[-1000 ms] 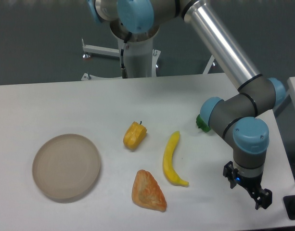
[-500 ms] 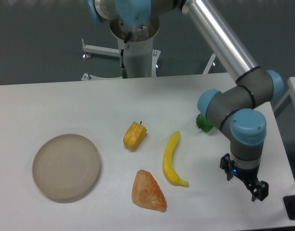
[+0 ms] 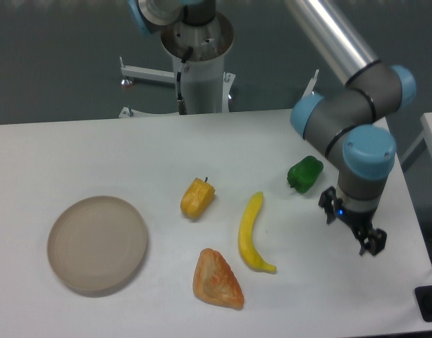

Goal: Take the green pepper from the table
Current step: 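Raise the gripper and move it toward the green pepper, then open the gripper and position it above the green pepper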

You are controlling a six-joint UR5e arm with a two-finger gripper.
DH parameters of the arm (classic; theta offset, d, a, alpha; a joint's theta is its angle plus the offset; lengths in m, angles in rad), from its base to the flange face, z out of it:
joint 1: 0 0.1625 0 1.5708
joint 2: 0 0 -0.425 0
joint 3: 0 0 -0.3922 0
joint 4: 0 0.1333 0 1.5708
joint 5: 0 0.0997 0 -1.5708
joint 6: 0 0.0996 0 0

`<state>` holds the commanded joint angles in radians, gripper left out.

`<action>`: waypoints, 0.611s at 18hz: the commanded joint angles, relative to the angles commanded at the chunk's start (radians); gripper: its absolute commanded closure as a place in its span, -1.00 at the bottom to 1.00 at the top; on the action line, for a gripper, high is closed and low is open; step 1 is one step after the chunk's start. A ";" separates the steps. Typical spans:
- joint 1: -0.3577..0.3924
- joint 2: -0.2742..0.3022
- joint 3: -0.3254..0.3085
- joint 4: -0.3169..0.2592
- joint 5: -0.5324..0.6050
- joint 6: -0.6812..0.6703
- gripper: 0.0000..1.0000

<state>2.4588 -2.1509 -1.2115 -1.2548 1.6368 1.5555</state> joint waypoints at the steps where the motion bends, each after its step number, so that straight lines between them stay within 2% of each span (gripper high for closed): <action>1: 0.018 0.025 -0.038 -0.003 -0.009 -0.003 -1.00; 3: 0.049 0.063 -0.103 -0.005 -0.038 -0.023 -1.00; 7: 0.095 0.101 -0.203 -0.009 -0.087 -0.084 -1.00; 11: 0.152 0.106 -0.261 0.000 -0.256 -0.181 -1.00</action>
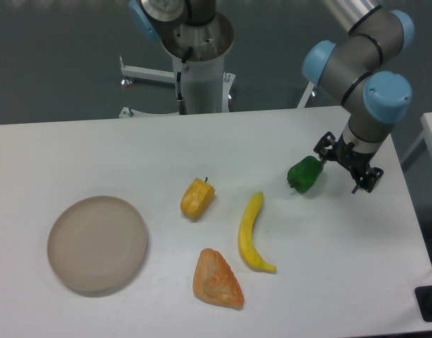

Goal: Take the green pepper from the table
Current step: 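Open the gripper and position it above the green pepper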

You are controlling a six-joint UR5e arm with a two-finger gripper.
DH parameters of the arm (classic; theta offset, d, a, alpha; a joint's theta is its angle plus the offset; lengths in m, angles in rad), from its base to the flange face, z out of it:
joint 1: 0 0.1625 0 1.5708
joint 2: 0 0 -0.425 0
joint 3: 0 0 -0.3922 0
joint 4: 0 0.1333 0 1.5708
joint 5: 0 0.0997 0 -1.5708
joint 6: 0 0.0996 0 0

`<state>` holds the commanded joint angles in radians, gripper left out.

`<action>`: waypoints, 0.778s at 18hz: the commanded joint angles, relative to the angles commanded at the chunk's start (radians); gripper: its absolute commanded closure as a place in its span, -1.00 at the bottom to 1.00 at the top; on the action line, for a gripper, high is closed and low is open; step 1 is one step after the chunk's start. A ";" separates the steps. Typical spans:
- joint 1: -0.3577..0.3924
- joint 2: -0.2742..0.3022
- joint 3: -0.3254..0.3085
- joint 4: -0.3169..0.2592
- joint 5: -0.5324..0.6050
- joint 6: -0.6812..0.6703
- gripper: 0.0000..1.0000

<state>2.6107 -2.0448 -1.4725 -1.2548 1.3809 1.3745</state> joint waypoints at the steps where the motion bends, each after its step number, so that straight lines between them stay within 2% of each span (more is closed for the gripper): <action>1: 0.003 0.012 -0.015 0.000 -0.009 0.000 -1.00; 3: 0.011 0.021 -0.046 0.006 -0.017 0.000 -1.00; 14: 0.025 0.061 -0.107 0.018 -0.014 0.037 -1.00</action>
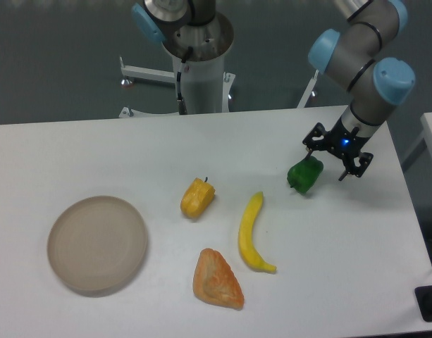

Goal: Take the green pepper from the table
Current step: 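Open the gripper and position it above the green pepper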

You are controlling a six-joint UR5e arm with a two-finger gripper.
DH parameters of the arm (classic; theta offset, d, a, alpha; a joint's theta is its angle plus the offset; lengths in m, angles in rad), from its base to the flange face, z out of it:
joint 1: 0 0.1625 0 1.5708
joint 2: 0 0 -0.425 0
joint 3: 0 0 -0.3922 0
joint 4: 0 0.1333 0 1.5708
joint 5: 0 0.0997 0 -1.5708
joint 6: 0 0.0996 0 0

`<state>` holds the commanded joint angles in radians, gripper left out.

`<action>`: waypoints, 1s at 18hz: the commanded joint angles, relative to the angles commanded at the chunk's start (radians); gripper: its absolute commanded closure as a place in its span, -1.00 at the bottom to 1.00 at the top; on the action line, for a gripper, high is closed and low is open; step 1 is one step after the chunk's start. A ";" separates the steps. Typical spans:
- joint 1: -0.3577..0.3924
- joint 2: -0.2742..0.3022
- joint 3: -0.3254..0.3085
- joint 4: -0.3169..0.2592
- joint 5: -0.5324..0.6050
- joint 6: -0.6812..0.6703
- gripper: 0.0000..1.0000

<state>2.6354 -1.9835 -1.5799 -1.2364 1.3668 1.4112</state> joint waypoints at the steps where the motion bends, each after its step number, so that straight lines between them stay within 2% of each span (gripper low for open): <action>1: -0.002 0.002 -0.008 0.002 0.000 0.009 -1.00; 8: -0.011 0.000 -0.052 0.087 0.000 0.063 -1.00; 12: -0.012 0.000 -0.077 0.092 0.002 0.066 -1.00; 17: -0.017 -0.006 -0.077 0.094 0.002 0.063 -1.00; 18: -0.017 -0.008 -0.074 0.095 0.002 0.061 -0.81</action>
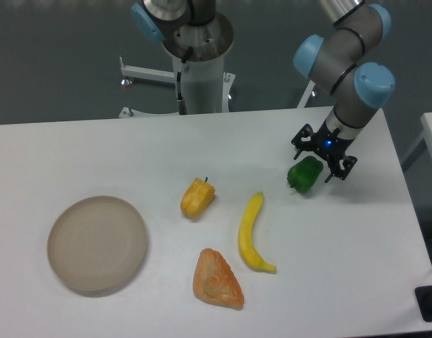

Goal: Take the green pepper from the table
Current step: 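Open the gripper and position it above the green pepper, then lower the gripper around the green pepper and close it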

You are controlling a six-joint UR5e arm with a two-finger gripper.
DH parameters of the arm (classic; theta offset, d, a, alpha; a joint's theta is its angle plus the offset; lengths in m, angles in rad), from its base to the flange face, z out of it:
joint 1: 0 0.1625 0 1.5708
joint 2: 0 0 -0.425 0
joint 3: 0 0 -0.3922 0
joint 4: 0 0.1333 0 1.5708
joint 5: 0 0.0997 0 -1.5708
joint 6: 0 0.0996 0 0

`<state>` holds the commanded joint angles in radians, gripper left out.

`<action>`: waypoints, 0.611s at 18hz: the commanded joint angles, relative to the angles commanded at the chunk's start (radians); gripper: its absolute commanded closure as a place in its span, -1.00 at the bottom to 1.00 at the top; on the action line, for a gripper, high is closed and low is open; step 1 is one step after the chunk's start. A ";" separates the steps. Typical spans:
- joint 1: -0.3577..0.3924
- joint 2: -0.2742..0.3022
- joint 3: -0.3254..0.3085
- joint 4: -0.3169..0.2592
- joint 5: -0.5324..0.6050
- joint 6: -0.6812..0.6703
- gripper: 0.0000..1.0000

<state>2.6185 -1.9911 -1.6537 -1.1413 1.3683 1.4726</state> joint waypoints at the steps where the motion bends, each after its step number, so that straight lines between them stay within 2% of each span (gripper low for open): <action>1: 0.000 0.000 0.005 0.000 0.000 0.002 -0.52; 2: 0.000 0.000 0.008 -0.002 0.000 0.002 -0.24; 4: 0.000 0.002 0.014 -0.002 0.000 0.002 0.14; 5: 0.000 0.002 0.020 -0.002 0.000 0.002 0.26; 8: -0.002 0.000 0.034 -0.002 0.000 0.003 0.41; 11: -0.012 -0.002 0.078 -0.005 0.002 0.005 0.42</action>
<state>2.6063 -1.9926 -1.5756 -1.1459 1.3698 1.4772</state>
